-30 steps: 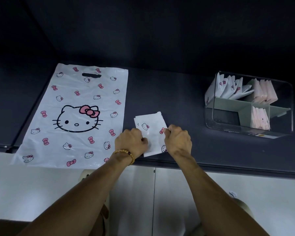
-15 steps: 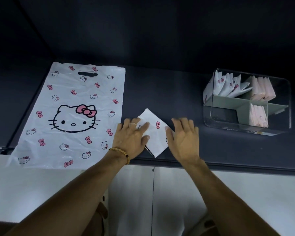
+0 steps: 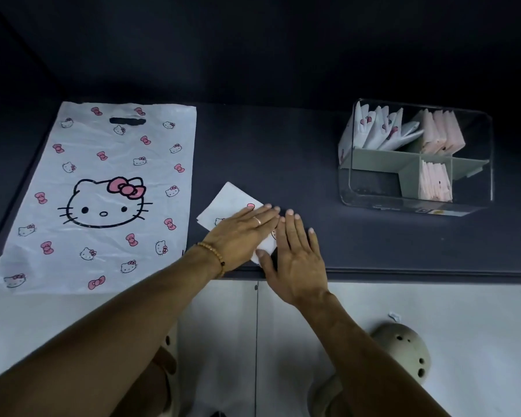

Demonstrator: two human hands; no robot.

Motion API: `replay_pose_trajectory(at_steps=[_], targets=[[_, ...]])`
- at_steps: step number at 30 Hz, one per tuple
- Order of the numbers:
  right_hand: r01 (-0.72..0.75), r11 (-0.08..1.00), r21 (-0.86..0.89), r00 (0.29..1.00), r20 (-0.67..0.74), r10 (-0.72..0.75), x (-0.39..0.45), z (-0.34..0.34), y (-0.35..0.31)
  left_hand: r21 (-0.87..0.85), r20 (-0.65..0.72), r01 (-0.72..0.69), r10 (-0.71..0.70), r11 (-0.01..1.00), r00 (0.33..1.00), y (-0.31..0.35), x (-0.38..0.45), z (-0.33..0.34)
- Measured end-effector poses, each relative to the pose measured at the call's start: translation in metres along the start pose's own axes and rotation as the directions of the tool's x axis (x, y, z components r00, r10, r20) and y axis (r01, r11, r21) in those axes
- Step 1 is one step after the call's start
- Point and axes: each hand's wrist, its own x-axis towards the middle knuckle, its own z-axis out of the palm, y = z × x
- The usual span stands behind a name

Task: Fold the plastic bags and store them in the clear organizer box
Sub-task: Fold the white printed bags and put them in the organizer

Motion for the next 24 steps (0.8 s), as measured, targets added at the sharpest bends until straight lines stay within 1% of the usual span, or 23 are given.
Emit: replay_pose_trajectory(at_steps=[4,7,10,13,15,17,19,22,24], targets=[[-0.002,1.000,0.002,1.000,-0.004,0.002,-0.001,0.002,0.001,-0.019,0.014,0.031,-0.031,0.999,0.999,-0.018,-0.001,0.010],[0.004,1.000,-0.006,1.000,-0.008,-0.004,0.000,0.003,0.002,0.024,0.008,0.054,-0.055,0.998,0.998,-0.028,0.000,0.012],[0.008,0.999,-0.036,1.000,0.015,-0.008,0.001,0.004,0.003,0.041,-0.018,0.178,-0.177,0.983,0.984,-0.033,-0.001,0.014],[0.020,0.999,-0.026,1.000,0.024,-0.019,0.001,0.001,0.003,0.004,-0.018,0.343,-0.343,0.939,0.939,-0.033,-0.003,0.014],[0.046,0.999,-0.006,0.999,0.017,-0.046,-0.003,-0.004,0.006,-0.023,0.000,0.387,-0.387,0.922,0.922,-0.033,-0.003,0.013],[0.095,0.996,0.004,0.995,0.007,-0.095,-0.012,-0.010,0.012,-0.026,-0.001,0.366,-0.366,0.930,0.931,-0.030,-0.005,0.012],[0.159,0.987,-0.002,0.987,-0.026,-0.159,-0.021,-0.018,0.020,-0.020,-0.006,0.312,-0.312,0.950,0.950,-0.026,-0.010,0.011],[0.329,0.944,-0.033,0.941,-0.077,-0.330,-0.024,-0.029,0.026,0.020,0.018,0.178,-0.178,0.984,0.984,-0.016,-0.017,0.010],[0.432,0.899,-0.074,0.901,-0.012,-0.434,-0.023,-0.032,0.026,0.042,0.070,0.097,-0.100,0.994,0.993,-0.009,-0.020,0.006]])
